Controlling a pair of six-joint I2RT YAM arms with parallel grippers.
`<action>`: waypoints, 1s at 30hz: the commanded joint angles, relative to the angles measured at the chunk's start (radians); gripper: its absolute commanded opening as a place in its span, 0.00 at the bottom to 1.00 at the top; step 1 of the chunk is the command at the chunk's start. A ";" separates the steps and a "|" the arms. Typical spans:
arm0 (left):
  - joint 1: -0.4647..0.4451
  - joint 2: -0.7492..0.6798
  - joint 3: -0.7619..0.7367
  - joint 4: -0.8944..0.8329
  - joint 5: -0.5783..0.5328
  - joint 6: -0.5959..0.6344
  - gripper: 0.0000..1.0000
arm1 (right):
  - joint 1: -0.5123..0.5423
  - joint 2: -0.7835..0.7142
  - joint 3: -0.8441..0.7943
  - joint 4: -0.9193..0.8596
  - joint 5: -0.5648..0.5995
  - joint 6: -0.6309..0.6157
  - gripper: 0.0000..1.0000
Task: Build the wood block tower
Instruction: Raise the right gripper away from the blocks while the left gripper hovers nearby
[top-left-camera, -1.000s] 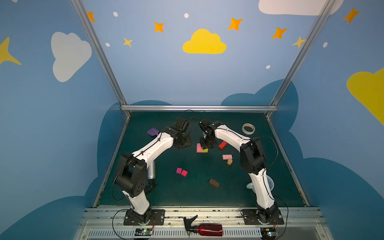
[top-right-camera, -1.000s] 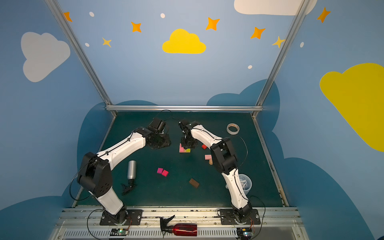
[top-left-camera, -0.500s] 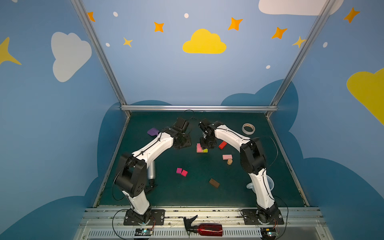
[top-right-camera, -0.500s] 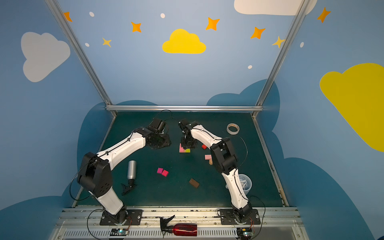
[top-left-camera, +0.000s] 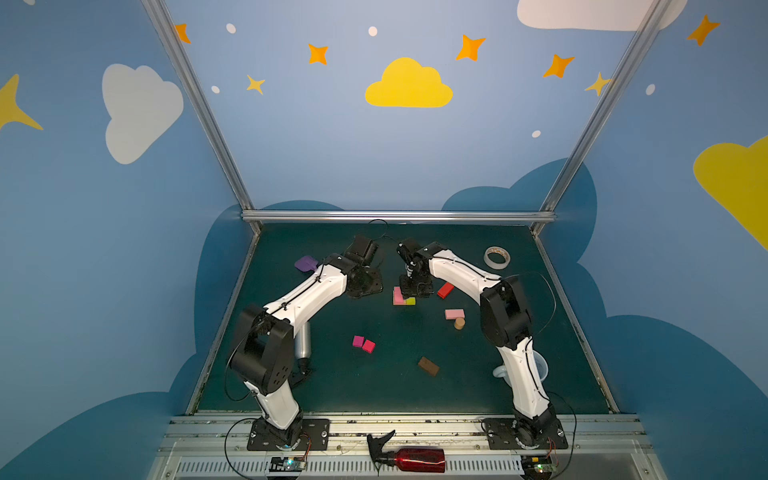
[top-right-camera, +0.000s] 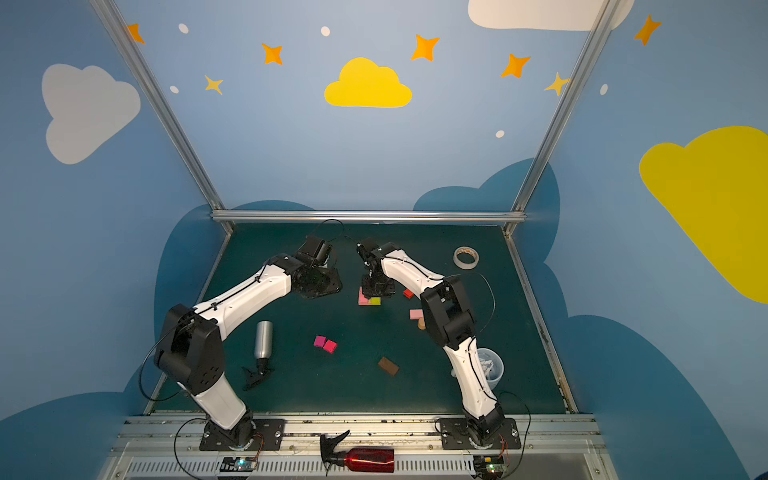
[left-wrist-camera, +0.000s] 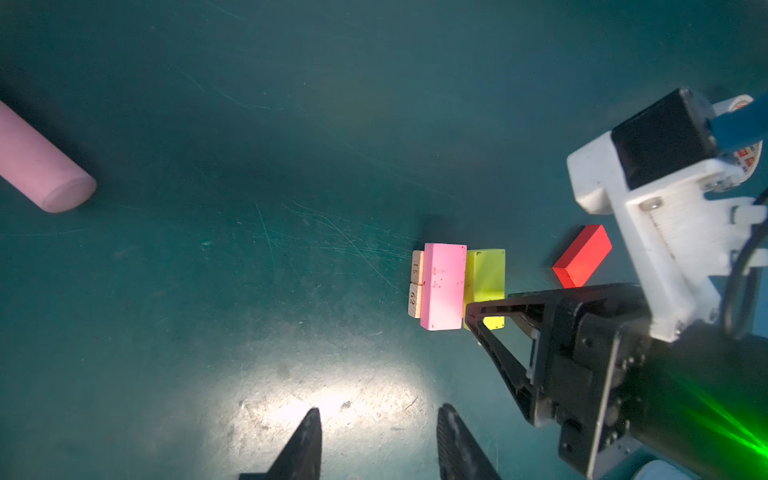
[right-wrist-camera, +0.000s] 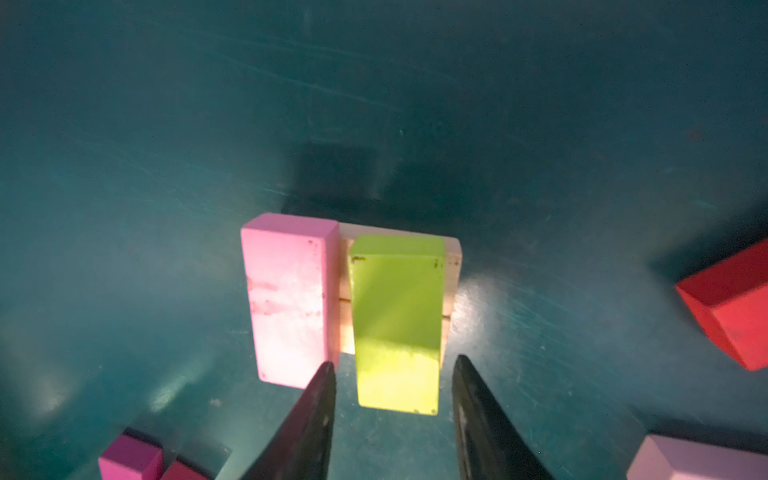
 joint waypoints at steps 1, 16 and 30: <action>0.006 -0.018 -0.002 0.001 0.021 0.006 0.46 | 0.001 -0.104 -0.035 0.007 0.006 0.001 0.46; 0.011 0.140 0.041 0.129 0.226 0.023 0.32 | -0.116 -0.290 -0.368 0.337 -0.250 -0.005 0.19; 0.010 0.265 0.116 0.119 0.255 0.017 0.29 | -0.160 -0.258 -0.448 0.459 -0.353 0.010 0.26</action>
